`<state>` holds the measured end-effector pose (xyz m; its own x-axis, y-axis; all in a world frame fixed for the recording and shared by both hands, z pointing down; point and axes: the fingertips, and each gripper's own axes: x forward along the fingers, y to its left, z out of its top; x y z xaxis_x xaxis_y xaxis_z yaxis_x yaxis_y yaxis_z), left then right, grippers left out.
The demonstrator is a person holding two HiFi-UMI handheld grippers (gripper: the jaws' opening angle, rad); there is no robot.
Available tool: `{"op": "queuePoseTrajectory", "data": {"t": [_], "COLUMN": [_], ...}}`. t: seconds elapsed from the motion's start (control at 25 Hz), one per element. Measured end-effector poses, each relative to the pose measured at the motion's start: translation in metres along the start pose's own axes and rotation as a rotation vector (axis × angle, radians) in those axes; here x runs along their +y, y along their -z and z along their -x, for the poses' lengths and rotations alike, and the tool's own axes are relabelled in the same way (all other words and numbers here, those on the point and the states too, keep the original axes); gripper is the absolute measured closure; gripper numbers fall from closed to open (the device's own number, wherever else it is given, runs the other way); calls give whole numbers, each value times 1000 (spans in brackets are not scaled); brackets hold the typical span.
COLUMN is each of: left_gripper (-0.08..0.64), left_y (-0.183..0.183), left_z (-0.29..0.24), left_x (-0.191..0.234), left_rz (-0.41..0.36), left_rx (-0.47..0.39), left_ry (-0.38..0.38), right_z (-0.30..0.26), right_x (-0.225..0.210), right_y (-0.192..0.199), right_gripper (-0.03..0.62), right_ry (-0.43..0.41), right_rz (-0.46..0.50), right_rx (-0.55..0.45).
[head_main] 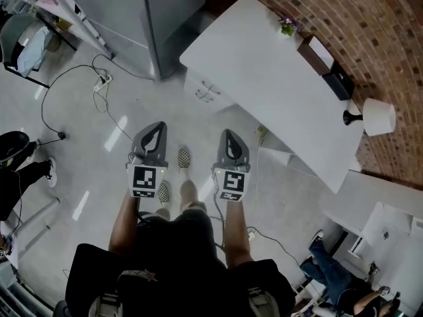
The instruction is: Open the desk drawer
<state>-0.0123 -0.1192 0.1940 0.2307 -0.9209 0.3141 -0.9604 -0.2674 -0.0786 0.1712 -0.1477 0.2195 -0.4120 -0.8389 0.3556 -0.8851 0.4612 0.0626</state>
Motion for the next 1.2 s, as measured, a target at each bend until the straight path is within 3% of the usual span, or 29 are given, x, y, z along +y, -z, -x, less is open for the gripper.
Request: {"op": "queuePoseTrajectory", "data": {"t": [0.64, 1.2], "left_gripper": [551, 551], "left_y": [103, 229], "left_z": [-112, -170], "left_x": [33, 34], "left_rz": [79, 95], "left_rx": [65, 109], "left_ry": [-44, -11], "right_z": [-138, -215], "right_x": [-14, 5], "right_y": [101, 216], "right_gripper": [586, 586], "right_ry": [-75, -108], "right_rz": [21, 88], "right_rx": [125, 159]}}
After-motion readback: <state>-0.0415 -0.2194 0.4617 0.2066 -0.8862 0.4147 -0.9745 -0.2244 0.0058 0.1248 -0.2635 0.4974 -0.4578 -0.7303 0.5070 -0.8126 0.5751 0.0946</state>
